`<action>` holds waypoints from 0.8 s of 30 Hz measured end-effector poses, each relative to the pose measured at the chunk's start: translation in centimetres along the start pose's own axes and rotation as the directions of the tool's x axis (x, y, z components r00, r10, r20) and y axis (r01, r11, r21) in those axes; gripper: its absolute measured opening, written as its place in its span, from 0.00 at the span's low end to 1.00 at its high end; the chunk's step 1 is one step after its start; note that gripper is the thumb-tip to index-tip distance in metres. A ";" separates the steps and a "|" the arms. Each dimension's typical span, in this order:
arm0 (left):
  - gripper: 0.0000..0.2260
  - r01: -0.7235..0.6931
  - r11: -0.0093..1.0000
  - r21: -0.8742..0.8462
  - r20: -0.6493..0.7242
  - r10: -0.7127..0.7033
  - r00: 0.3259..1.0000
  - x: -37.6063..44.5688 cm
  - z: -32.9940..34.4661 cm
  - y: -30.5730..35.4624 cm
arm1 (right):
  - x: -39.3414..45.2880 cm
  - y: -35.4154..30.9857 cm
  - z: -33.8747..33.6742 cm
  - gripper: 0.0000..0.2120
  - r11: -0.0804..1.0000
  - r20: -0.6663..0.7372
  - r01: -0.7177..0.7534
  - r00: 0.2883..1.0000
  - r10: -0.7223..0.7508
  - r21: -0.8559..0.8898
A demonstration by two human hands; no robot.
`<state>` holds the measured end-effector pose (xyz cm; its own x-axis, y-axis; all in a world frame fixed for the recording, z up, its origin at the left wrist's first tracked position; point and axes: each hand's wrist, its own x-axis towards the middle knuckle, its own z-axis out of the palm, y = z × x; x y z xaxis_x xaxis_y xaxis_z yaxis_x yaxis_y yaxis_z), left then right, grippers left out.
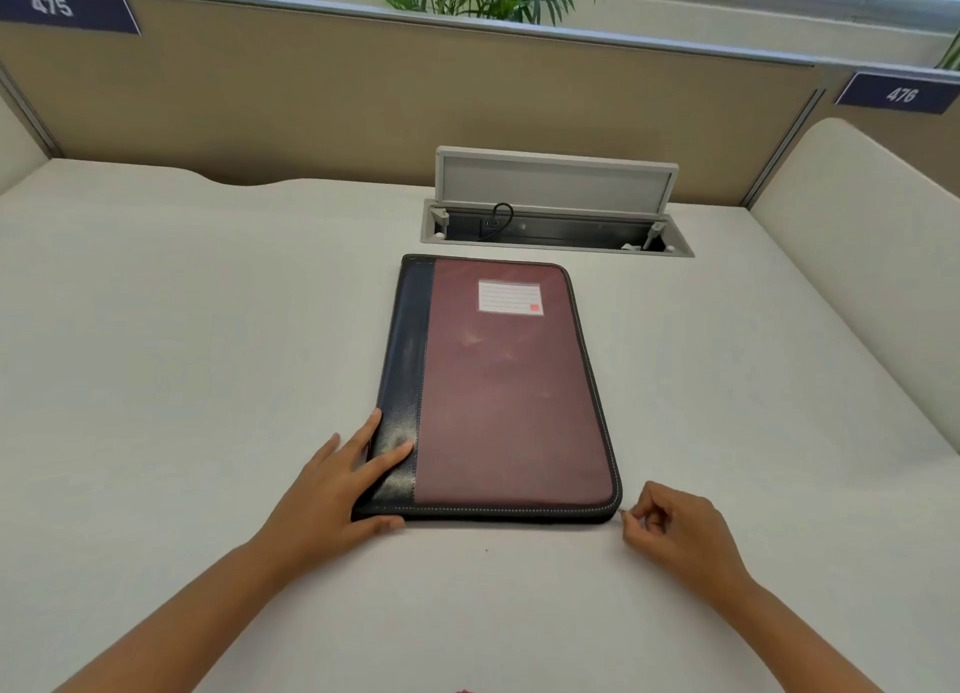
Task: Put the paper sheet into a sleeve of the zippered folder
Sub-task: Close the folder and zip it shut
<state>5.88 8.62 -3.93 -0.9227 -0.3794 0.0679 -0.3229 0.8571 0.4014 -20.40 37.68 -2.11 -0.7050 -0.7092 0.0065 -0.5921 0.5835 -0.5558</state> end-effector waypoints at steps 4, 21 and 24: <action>0.28 -0.014 1.000 0.016 -0.004 0.014 1.000 -0.7 0.1 -0.3 | 0.2 0.0 0.0 0.12 0.999 -0.027 -0.015 0.999 0.017 0.045; 0.28 -0.027 0.999 -0.045 -0.019 0.026 0.999 -0.6 0.0 -0.5 | 9.9 -1.0 -0.7 0.08 0.998 -0.001 -0.023 1.000 0.023 -0.064; 0.28 -0.017 0.999 -0.051 -0.012 0.017 1.000 -0.6 0.1 -0.6 | 11.9 -1.3 -0.5 0.08 0.997 -0.013 -0.035 0.999 0.034 -0.076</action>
<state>6.65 8.39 -4.29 -0.9254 -0.3691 0.0855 -0.2957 0.8448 0.4460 -28.22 28.63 -0.87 -0.7297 -0.6838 -0.0018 -0.5950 0.6362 -0.4912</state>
